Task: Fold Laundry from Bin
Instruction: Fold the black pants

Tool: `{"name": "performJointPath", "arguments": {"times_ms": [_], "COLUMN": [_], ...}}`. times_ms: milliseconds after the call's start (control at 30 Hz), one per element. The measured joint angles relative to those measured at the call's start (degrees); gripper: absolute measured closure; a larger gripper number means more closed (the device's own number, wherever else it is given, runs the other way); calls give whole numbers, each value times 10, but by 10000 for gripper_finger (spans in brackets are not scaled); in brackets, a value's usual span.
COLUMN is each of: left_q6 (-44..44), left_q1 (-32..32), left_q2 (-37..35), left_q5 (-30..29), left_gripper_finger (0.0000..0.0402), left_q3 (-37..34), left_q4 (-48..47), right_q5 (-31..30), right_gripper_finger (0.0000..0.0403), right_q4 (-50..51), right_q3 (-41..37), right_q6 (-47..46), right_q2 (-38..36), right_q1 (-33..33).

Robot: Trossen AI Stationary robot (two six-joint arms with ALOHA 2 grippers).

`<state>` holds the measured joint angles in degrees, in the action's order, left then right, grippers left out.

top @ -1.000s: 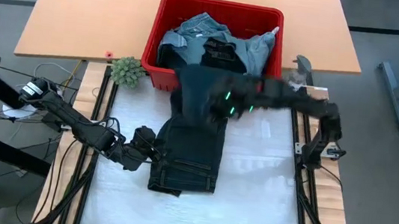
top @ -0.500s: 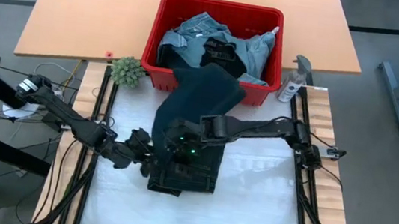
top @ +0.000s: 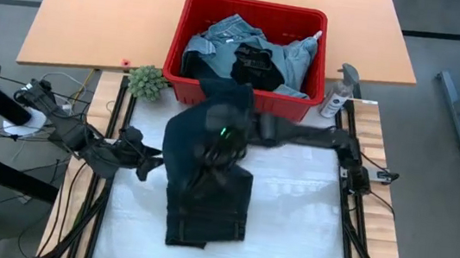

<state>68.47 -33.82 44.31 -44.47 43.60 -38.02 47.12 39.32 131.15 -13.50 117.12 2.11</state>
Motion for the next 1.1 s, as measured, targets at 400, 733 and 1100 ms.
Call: {"name": "performJointPath", "arguments": {"times_ms": [400, 733, 1100], "left_q6": [-20, -22, -13], "left_q1": [1, 1, 1], "left_q2": [21, 60, 98], "left_q5": [-17, -6, -9], "left_gripper_finger": [177, 178, 178], "left_q3": [-1, -1, -1], "left_q4": [2, 14, 47], "right_q5": [-148, -405, -460], "right_gripper_finger": [321, 280, 156], "right_q4": [358, 467, 264], "right_q3": [27, 26, 26], "right_q6": [186, 313, 295], "right_q2": [-100, -101, -86], "right_q1": [-49, -30, -178]}}
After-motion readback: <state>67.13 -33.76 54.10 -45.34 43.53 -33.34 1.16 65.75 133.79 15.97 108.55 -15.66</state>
